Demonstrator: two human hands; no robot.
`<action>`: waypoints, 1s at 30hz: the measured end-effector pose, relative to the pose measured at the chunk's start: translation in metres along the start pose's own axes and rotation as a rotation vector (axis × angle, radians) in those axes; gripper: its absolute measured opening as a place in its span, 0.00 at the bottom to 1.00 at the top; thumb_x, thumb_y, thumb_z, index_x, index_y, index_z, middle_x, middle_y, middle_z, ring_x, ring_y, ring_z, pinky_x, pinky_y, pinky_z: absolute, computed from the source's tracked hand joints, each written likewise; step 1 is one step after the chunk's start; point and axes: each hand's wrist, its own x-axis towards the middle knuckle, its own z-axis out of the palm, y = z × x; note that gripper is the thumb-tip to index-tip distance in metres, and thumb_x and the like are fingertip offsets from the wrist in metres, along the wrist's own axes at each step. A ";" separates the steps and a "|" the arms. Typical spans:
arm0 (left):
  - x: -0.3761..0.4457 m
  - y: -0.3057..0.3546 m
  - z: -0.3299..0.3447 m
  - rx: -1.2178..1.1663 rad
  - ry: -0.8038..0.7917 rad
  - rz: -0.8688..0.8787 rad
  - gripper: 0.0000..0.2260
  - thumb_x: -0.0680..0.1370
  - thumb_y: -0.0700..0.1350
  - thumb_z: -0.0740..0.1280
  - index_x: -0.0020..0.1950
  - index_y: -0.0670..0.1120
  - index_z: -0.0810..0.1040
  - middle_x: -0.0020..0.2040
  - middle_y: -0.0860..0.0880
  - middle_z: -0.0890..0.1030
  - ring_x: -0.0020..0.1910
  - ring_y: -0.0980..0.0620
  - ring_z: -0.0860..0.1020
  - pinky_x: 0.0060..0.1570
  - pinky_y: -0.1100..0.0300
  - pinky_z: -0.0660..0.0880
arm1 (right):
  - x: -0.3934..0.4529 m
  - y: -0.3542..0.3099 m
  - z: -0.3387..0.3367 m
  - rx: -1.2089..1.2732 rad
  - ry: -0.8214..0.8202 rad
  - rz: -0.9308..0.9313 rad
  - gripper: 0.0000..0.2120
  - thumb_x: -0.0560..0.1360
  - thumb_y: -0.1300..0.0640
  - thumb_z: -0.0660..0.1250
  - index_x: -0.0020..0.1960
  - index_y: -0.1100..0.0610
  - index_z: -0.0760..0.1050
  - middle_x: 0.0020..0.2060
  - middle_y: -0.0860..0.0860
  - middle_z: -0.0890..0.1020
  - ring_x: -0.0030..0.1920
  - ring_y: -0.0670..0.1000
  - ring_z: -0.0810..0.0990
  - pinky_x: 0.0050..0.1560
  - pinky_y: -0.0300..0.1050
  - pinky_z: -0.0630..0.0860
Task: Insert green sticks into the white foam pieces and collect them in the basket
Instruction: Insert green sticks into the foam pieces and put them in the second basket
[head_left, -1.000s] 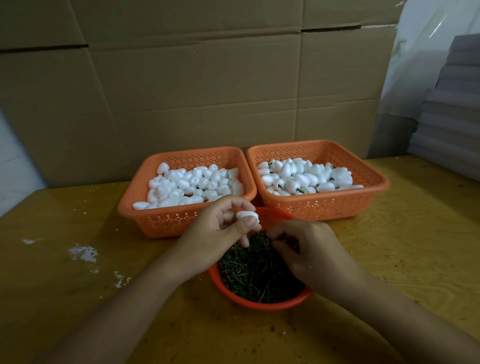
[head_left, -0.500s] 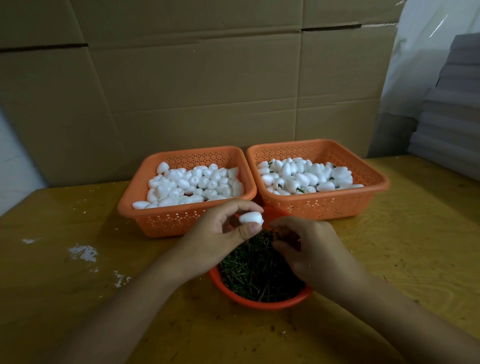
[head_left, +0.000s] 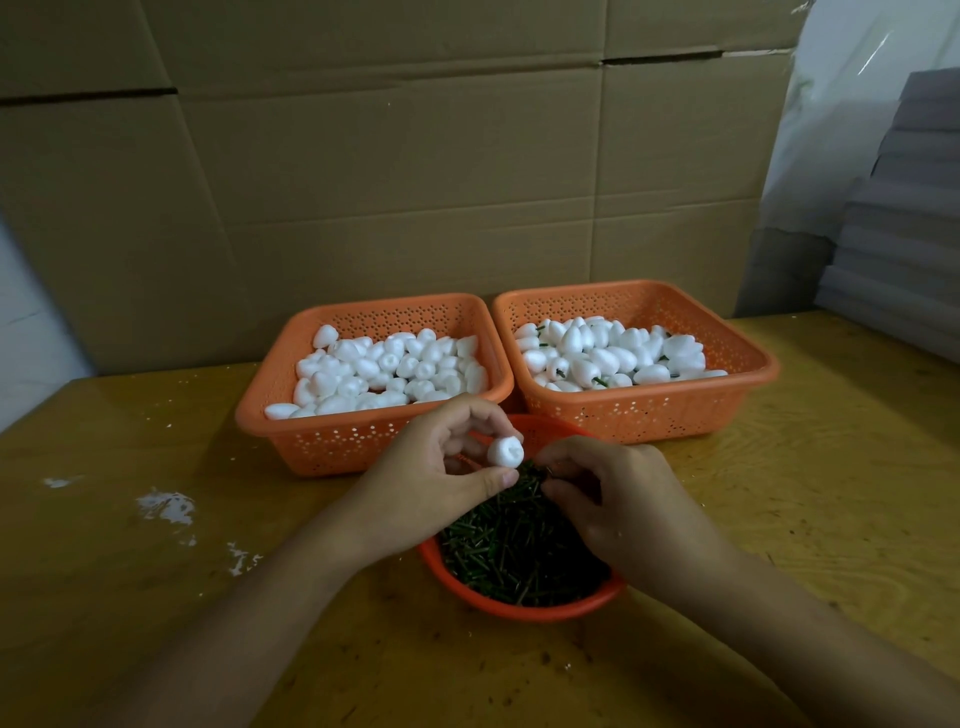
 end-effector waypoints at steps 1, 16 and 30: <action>0.000 0.000 0.000 -0.005 0.000 0.000 0.13 0.75 0.37 0.75 0.50 0.55 0.78 0.56 0.53 0.84 0.53 0.54 0.83 0.53 0.58 0.80 | 0.000 0.000 0.000 -0.001 0.009 0.001 0.11 0.75 0.59 0.73 0.56 0.49 0.81 0.42 0.43 0.85 0.45 0.41 0.82 0.42 0.38 0.77; 0.001 -0.003 -0.001 -0.008 0.004 0.014 0.13 0.75 0.39 0.75 0.52 0.54 0.78 0.56 0.52 0.84 0.54 0.52 0.83 0.56 0.51 0.81 | 0.001 -0.001 0.001 0.049 0.038 0.060 0.09 0.75 0.60 0.73 0.54 0.51 0.81 0.39 0.38 0.81 0.40 0.32 0.78 0.41 0.27 0.73; 0.001 -0.002 -0.002 0.083 0.009 0.028 0.13 0.75 0.39 0.75 0.56 0.53 0.81 0.54 0.55 0.84 0.54 0.54 0.83 0.54 0.57 0.80 | 0.001 -0.006 -0.003 0.230 0.116 0.070 0.08 0.75 0.57 0.73 0.45 0.44 0.82 0.39 0.40 0.83 0.44 0.39 0.81 0.42 0.29 0.74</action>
